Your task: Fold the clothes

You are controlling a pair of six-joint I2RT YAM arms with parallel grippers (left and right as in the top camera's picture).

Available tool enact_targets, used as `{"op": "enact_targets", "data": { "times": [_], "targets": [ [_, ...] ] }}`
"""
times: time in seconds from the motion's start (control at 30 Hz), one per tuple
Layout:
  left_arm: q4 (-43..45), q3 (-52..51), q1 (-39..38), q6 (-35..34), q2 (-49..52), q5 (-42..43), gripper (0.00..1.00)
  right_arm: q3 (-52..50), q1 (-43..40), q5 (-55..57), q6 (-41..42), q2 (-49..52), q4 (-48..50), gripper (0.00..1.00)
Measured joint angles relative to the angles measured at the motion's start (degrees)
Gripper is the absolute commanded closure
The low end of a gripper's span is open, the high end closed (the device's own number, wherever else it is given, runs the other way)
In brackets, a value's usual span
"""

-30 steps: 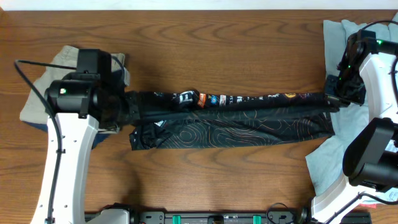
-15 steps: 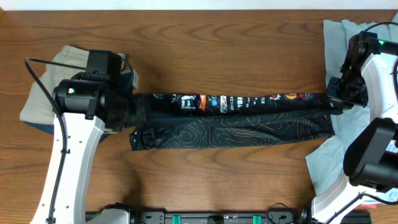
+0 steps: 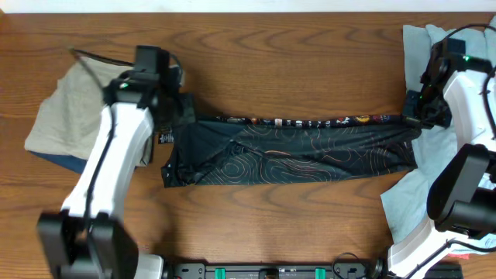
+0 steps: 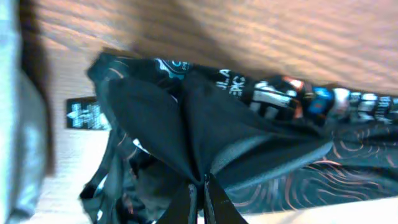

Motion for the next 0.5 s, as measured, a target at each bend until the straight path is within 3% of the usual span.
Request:
{"op": "enact_targets", "data": {
  "times": [0.17, 0.23, 0.33, 0.5],
  "targets": [
    [3.5, -0.1, -1.9, 0.0, 8.0, -0.5, 0.92, -6.1, 0.0, 0.0, 0.2, 0.0, 6.4, 0.84],
    [4.0, -0.1, -2.4, 0.0, 10.2, -0.5, 0.83, -8.0, 0.0, 0.0, 0.3, 0.0, 8.4, 0.80],
    [4.0, -0.1, -2.9, 0.1, 12.5, -0.5, 0.53, -9.9, 0.0, 0.0, 0.3, 0.0, 11.2, 0.76],
    [1.8, -0.2, -2.9, -0.1, 13.6, -0.7, 0.41, -10.4, 0.0, 0.0, 0.2, 0.0, 12.5, 0.74]
  ]
}}
